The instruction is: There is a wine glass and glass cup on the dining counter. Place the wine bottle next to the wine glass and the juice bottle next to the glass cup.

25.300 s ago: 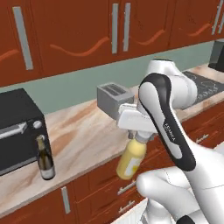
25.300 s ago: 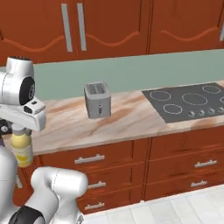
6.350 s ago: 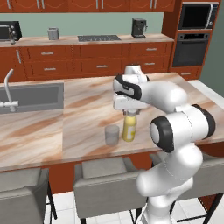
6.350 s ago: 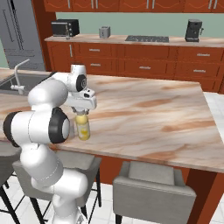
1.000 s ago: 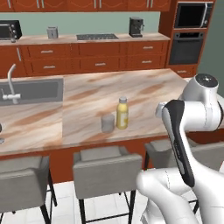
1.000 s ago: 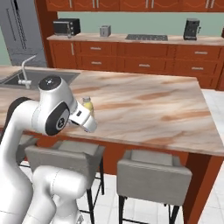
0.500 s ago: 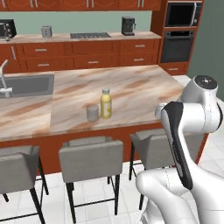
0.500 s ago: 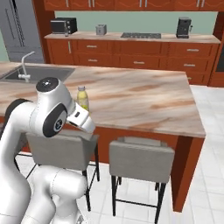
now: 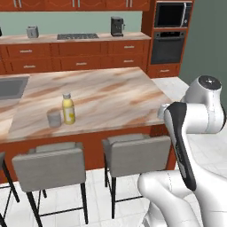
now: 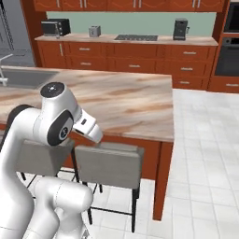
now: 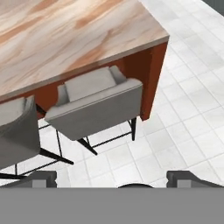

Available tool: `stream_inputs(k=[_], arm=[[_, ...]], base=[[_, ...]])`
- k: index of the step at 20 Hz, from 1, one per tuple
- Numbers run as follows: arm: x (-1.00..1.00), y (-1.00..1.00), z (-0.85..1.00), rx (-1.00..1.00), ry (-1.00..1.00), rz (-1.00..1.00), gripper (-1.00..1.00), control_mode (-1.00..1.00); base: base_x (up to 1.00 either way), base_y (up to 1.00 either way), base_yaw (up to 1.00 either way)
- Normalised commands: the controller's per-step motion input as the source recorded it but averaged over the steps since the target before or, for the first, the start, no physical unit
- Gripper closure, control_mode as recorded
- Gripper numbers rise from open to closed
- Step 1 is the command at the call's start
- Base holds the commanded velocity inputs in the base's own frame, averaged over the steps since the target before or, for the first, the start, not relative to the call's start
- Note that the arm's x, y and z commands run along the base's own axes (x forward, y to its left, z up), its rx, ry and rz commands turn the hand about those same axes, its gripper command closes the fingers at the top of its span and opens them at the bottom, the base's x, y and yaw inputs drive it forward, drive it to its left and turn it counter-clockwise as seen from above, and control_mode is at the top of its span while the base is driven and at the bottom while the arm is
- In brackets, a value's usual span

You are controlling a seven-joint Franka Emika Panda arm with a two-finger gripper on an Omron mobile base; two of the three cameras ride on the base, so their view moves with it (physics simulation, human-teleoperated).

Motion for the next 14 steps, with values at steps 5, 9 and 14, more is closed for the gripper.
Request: stream_inputs(k=[5,9,14], arm=[[0.0,0.0,0.0,0.0,0.0,0.0,-1.0,1.0],[0.0,0.0,0.0,0.0,0.0,0.0,-1.0,1.0],[0.0,0.0,0.0,0.0,0.0,0.0,-1.0,1.0]], base=[[-0.07,-0.8,0.0],[-0.07,-0.8,0.0],[-0.04,-0.79,0.0]])
